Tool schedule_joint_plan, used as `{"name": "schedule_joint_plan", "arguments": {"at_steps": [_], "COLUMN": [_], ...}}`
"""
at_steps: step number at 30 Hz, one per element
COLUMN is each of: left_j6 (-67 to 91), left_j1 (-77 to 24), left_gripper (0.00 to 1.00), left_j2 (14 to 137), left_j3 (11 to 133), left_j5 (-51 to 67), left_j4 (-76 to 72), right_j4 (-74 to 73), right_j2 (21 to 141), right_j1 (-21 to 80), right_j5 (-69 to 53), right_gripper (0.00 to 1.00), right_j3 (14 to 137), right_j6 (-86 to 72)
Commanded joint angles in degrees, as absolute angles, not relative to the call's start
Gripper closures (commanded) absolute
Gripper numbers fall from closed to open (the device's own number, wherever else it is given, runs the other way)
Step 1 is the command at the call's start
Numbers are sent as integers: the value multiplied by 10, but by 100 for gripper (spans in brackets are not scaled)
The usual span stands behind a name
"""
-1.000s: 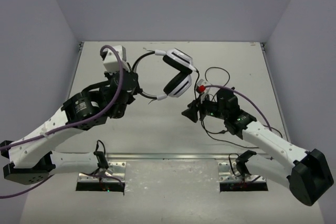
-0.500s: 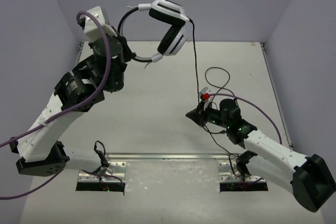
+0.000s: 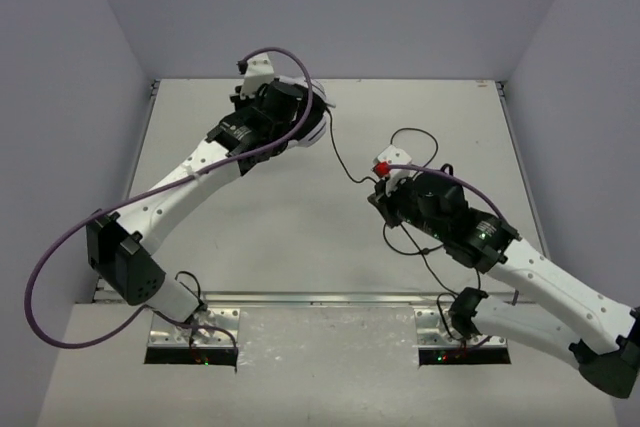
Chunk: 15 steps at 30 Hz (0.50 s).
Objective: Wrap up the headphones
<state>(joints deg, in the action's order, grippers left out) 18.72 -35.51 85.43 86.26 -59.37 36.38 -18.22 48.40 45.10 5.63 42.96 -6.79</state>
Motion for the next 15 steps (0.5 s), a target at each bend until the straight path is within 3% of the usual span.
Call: {"name": "schedule_joint_plan", "arguments": {"at_steps": [1,6,15], "left_j6": [135,60,70], "left_j1": [-330,-320,-344], "left_gripper": [100,100,99], "left_j2": [877,909,817], "left_j3": [858,774,522], "left_j5": [-529,-354,-78], "left_j4": [209,88,-133], "right_j4": [-314,-345,-268], "right_j2": [544,580,563], "right_j1": [518,631,631], "right_j5": [152,237,156], "right_gripper": [99,99,99], "right_j3": [545,631,677], "right_j6": [20,105,248]}}
